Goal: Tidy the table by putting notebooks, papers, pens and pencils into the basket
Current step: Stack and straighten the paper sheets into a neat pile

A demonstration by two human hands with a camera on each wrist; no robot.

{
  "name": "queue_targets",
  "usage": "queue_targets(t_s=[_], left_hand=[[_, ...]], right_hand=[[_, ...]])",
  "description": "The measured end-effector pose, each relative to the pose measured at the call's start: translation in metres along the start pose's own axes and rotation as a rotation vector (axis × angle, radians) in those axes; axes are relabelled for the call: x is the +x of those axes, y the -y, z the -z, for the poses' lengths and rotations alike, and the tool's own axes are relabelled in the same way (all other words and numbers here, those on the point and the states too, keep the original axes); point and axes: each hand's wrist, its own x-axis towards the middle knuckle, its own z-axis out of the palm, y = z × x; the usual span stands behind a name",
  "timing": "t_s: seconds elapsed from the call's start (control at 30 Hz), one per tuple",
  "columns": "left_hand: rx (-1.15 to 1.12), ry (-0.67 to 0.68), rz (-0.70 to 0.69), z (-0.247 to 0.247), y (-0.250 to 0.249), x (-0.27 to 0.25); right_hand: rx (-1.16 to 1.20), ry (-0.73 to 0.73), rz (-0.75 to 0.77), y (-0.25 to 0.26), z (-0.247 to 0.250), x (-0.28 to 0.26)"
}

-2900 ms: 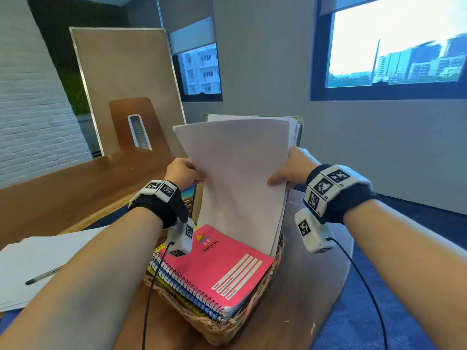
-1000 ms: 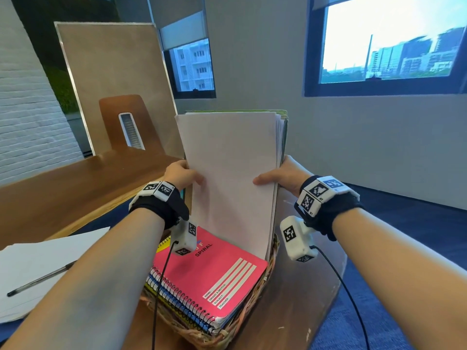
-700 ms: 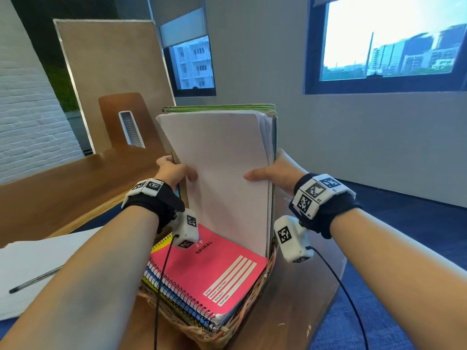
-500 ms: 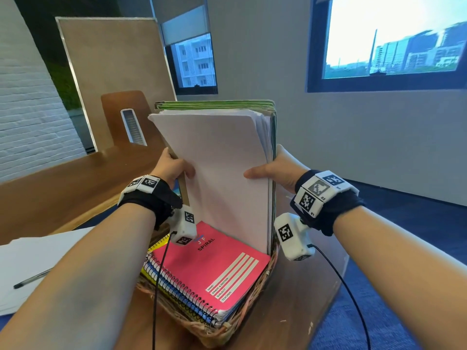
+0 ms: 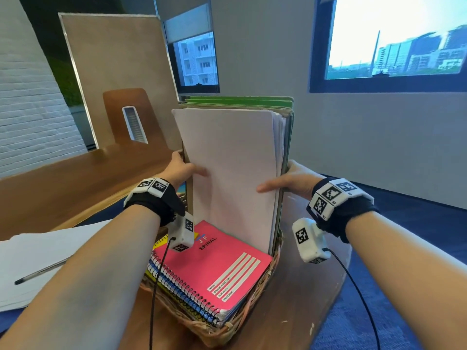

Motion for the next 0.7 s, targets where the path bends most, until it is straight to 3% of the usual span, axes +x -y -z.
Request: queue_targets(t_s=[0.13,0.27,0.5,0.6,0.7], left_hand=[[-0.085,0.018,-0.061,0.002,-0.017,0.001],[-0.087,-0.022,-0.081,-0.002,-0.027,0.001],[0.036,-0.145,-0.181,-0.014,-0.023,0.006],[-0.002,-0.241,-0.318,-0.017,-0.030,0.005],[-0.054,-0.243,-0.317,-0.023,-0.035,0.006]], right_hand=[[0.291,-0.156,0.027,0.013,0.012,0.005],[0.444,-0.188,0.079,0.023,0.012,0.004],[0.292,-0.217,0.071,0.013,0.004,0.009],[0.303,-0.206,0.100,0.017,0.007,0.006],[0.327,-0.250,0.138,0.019,0.007,0.009]])
